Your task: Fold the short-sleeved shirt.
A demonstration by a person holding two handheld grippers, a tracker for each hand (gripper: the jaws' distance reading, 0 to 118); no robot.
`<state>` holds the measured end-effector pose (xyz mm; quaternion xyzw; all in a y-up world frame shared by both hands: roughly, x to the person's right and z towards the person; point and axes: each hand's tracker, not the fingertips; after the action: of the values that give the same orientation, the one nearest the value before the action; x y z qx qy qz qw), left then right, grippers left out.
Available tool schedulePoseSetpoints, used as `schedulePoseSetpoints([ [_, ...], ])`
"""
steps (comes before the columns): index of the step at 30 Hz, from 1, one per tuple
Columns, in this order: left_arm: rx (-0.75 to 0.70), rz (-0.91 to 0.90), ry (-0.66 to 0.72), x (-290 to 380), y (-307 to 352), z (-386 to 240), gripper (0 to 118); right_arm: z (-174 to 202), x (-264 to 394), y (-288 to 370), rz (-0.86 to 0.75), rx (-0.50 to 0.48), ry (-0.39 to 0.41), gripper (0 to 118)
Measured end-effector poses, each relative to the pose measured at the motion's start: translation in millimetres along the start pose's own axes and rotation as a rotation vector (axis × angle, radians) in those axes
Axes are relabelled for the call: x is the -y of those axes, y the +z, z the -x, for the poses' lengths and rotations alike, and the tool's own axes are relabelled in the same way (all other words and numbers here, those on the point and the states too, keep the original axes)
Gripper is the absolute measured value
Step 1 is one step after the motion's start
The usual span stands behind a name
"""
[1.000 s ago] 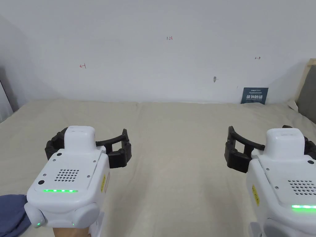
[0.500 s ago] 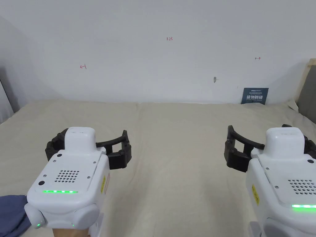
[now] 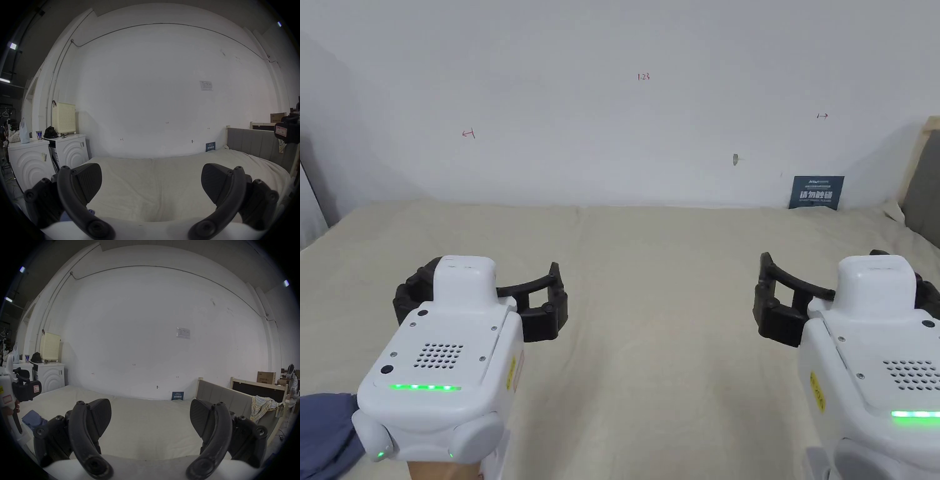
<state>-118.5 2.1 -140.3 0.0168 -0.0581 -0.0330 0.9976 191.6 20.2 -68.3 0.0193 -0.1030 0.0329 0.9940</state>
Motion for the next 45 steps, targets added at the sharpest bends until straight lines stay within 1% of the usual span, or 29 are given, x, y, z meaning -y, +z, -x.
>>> schedulePoseSetpoints([
  [11,-0.004,0.005,-0.005,1.6,0.9,0.7,118,0.5,1.2,0.2,0.004,0.003,0.004,100],
  [15,-0.003,0.009,-0.006,1.8,0.7,1.0,118,1.2,-1.3,-0.6,0.029,-0.011,-0.018,100],
  [18,-0.003,0.013,-0.002,2.9,0.5,1.6,118,7.0,-5.3,-2.8,0.078,0.012,-0.038,100],
  [21,-0.002,0.012,0.005,2.3,1.3,2.5,118,16.2,-10.6,-7.1,0.198,0.087,-0.036,100],
  [23,0.002,0.014,0.01,1.3,1.4,3.5,118,18.3,-12.9,-9.3,0.309,0.124,-0.086,100],
  [25,0.002,0.013,0.013,1.0,1.2,4.5,118,19.2,-18.0,-15.6,0.449,0.133,-0.132,100],
  [27,0.001,0.011,0.015,0.6,1.5,5.3,118,18.1,-20.8,-21.4,0.575,0.112,-0.178,100],
  [28,0.0,0.011,0.019,0.3,1.7,5.9,118,19.0,-21.0,-23.8,0.621,0.116,-0.199,100],
  [29,0.003,0.011,0.025,0.1,1.6,6.6,118,20.4,-20.7,-25.3,0.648,0.139,-0.199,100],
  [30,0.005,0.011,0.028,-0.1,1.4,7.2,118,20.9,-20.1,-26.3,0.672,0.153,-0.182,100],
  [33,0.001,0.014,0.033,0.4,0.9,8.2,118,24.7,-19.3,-29.0,0.679,0.159,-0.172,100],
  [38,-0.001,0.015,0.042,1.0,1.2,10.2,118,24.6,-17.4,-27.8,0.645,0.152,-0.164,100],
  [41,-0.007,0.015,0.041,1.1,1.5,10.7,118,20.8,-15.3,-29.6,0.629,0.133,-0.18,100],
  [43,-0.008,0.015,0.045,0.9,2.2,11.5,118,20.4,-15.2,-32.0,0.641,0.171,-0.189,100],
  [45,-0.006,0.013,0.048,0.4,3.3,11.9,118,18.8,-13.5,-33.3,0.637,0.172,-0.184,100],
])
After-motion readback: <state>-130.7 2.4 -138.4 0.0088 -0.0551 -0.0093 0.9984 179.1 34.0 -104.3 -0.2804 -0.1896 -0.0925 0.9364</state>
